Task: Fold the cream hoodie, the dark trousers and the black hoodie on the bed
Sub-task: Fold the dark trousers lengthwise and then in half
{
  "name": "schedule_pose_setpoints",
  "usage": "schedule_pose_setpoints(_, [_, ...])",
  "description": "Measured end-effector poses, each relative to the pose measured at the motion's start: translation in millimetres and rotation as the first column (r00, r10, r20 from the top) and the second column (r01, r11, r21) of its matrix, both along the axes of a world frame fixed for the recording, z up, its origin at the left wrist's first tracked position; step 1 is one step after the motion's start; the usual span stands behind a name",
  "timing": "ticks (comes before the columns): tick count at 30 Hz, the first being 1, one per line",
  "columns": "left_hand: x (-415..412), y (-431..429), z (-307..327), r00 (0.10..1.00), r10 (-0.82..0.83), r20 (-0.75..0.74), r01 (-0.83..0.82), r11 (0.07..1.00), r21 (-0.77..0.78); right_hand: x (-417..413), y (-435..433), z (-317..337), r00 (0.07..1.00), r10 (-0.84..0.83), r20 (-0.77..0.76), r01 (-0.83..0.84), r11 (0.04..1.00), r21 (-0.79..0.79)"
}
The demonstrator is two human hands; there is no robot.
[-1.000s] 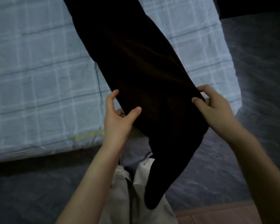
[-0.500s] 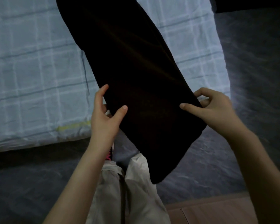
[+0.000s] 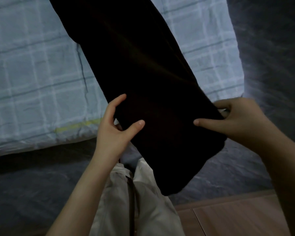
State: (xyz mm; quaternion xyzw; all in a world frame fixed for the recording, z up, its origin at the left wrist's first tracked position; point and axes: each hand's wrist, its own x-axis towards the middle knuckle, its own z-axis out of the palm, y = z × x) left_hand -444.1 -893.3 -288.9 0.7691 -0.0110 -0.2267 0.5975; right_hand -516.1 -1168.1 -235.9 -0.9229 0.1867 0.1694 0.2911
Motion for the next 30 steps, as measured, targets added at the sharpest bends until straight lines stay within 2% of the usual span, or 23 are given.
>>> schedule_pose_setpoints(1, [-2.0,-1.5,0.5,1.000,0.010,-0.005,-0.010,1.000,-0.017,0.8,-1.8,-1.5,1.000,0.003,-0.020,-0.005,0.996,-0.088])
schedule_pose_setpoints(2, [-4.1,-3.7,0.2,1.000,0.020,-0.006,-0.020,0.999,-0.030,3.0,-0.6,-2.7,1.000,-0.012,-0.025,0.009,0.996,-0.087])
schedule_pose_setpoints(3, [-6.7,-6.3,-0.6,1.000,0.028,-0.011,-0.029,0.999,-0.039,5.5,1.1,-4.6,0.997,-0.070,-0.020,0.071,0.997,0.033])
schedule_pose_setpoints(4, [-9.7,-9.4,-1.9,0.999,0.034,-0.024,-0.035,0.998,-0.049,6.4,3.5,-8.2,0.988,-0.155,-0.007,0.151,0.950,0.272])
schedule_pose_setpoints(5, [-13.4,-12.1,-3.4,0.999,0.034,-0.042,-0.037,0.998,-0.059,5.7,7.1,-11.8,0.970,-0.239,-0.041,0.222,0.810,0.543])
schedule_pose_setpoints(6, [-17.8,-13.9,-4.9,0.998,0.026,-0.060,-0.030,0.997,-0.066,2.8,8.9,-15.8,0.968,-0.247,-0.054,0.208,0.659,0.723])
schedule_pose_setpoints(7, [-22.7,-14.5,-6.0,0.997,0.010,-0.072,-0.015,0.997,-0.070,-3.2,8.1,-21.6,0.979,-0.200,-0.049,0.154,0.555,0.818])
schedule_pose_setpoints(8, [-28.2,-14.3,-6.9,0.997,-0.009,-0.078,0.004,0.997,-0.072,-11.7,8.1,-28.1,0.991,-0.129,-0.042,0.102,0.505,0.857])
schedule_pose_setpoints(9, [-33.9,-12.9,-7.8,0.996,-0.031,-0.082,0.025,0.997,-0.069,-19.9,9.2,-32.7,0.997,-0.070,-0.043,0.072,0.495,0.866])
schedule_pose_setpoints(13, [-57.9,-5.4,-4.7,0.992,-0.099,-0.077,0.097,0.995,-0.030,-38.1,10.2,-40.8,0.998,-0.040,-0.043,0.059,0.613,0.788])
schedule_pose_setpoints(17, [-75.6,-2.0,0.4,0.992,-0.039,-0.121,0.034,0.998,-0.048,-48.8,15.8,-40.7,0.993,-0.116,0.004,0.079,0.703,0.706])
schedule_pose_setpoints(20, [-80.8,3.1,-1.0,0.987,-0.021,-0.156,0.005,0.995,-0.100,-58.4,22.1,-38.4,0.980,-0.196,0.025,0.114,0.664,0.739])
schedule_pose_setpoints(22, [-86.4,5.5,-4.3,0.989,-0.044,-0.138,0.029,0.993,-0.114,-65.9,23.7,-38.5,0.972,-0.229,0.051,0.102,0.609,0.787])
schedule_pose_setpoints(23, [-90.6,6.0,-6.8,0.991,-0.055,-0.122,0.042,0.993,-0.109,-71.1,23.7,-41.8,0.966,-0.250,0.065,0.107,0.616,0.781])
schedule_pose_setpoints(25, [-98.2,3.1,-13.2,0.988,-0.061,-0.139,0.047,0.994,-0.100,-79.4,24.0,-57.3,0.950,-0.305,0.062,0.194,0.736,0.648])
schedule_pose_setpoints(27, [-102.7,-2.4,-16.7,0.975,-0.056,-0.217,0.038,0.996,-0.085,-82.4,27.4,-75.9,0.936,-0.351,-0.013,0.319,0.836,0.447])
schedule_pose_setpoints(29, [-99.9,-4.7,-17.7,0.983,-0.003,-0.185,-0.008,0.998,-0.059,-77.9,32.8,-86.0,0.928,-0.373,-0.008,0.353,0.870,0.343])
schedule_pose_setpoints(30, [-95.7,-4.6,-17.8,0.990,0.041,-0.138,-0.049,0.998,-0.050,-72.1,35.7,-85.0,0.916,-0.398,0.039,0.361,0.865,0.349])
